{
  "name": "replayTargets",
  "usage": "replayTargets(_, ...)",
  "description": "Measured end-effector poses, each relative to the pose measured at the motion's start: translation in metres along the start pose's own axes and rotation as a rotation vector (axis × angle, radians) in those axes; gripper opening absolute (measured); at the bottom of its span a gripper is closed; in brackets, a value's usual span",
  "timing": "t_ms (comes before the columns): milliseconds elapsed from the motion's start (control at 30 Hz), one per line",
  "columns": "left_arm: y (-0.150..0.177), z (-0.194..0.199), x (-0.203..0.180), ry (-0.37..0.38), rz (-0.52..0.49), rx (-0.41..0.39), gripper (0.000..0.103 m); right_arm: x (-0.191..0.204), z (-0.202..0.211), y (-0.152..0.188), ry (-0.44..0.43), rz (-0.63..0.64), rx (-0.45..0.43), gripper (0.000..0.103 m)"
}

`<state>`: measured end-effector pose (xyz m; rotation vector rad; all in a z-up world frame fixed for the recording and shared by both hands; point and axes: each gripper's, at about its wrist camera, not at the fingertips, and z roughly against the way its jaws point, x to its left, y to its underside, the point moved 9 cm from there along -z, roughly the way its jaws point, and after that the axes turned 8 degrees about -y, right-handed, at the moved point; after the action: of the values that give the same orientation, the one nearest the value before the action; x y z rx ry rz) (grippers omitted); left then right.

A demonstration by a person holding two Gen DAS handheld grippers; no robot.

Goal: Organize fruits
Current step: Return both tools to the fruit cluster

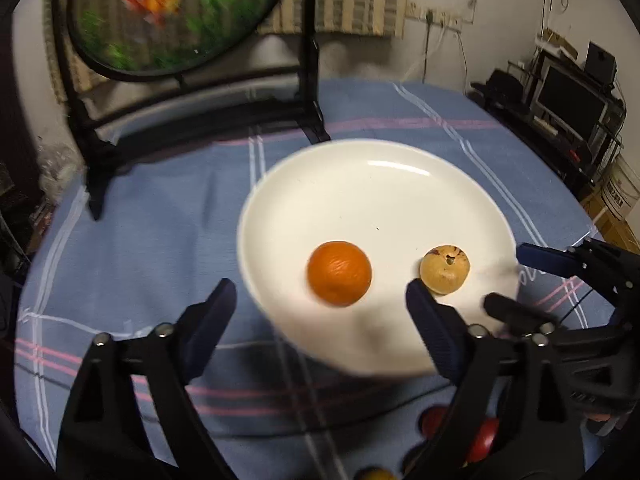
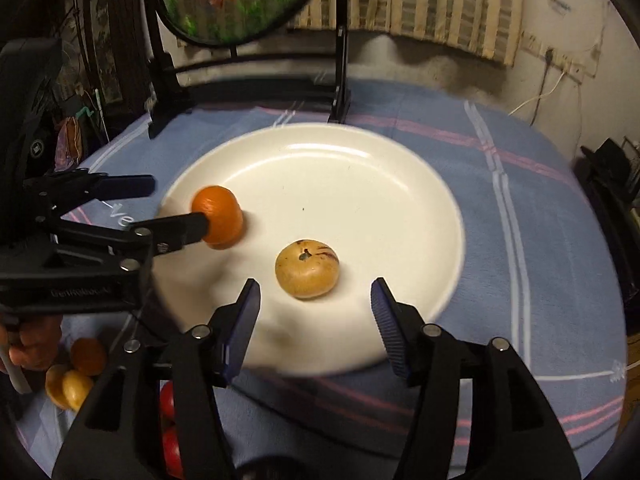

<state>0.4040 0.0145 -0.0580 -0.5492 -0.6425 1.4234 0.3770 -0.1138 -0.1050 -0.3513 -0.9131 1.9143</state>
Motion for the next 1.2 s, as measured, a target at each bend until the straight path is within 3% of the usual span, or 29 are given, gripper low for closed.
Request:
replayTargets(133, 0.031, 0.051, 0.017, -0.003, 0.045, -0.059, 0.098, 0.012, 0.045, 0.03, -0.064, -0.048, -0.083, 0.064)
replayTargets(433, 0.153, 0.129, 0.009, 0.029, 0.051, -0.062, 0.099, 0.049, 0.087, 0.12, -0.149, -0.039, -0.081, 0.068)
replayTargets(533, 0.182, 0.142, 0.002, 0.033, 0.029, -0.06, 0.099, 0.047, 0.09, 0.131, -0.103, -0.044, -0.057, 0.068)
replayTargets(600, 0.195, 0.146, -0.003, 0.021, 0.012, -0.06, 0.099, 0.046, 0.095, 0.132, -0.131, -0.06, -0.071, 0.068)
replayTargets(867, 0.208, 0.142, -0.01, 0.045, -0.01, -0.009, 0.099, 0.054, 0.086, 0.14, -0.115, -0.02, -0.008, 0.068)
replayTargets(1033, 0.209, 0.138, -0.005, 0.071, 0.03, 0.013, 0.099, 0.057, 0.083, 0.144, -0.049, 0.042, 0.022, 0.068)
replayTargets(1200, 0.208, 0.135, 0.0, 0.102, 0.086, 0.027, 0.099, 0.061, 0.082, 0.146, -0.019, 0.086, 0.033, 0.061)
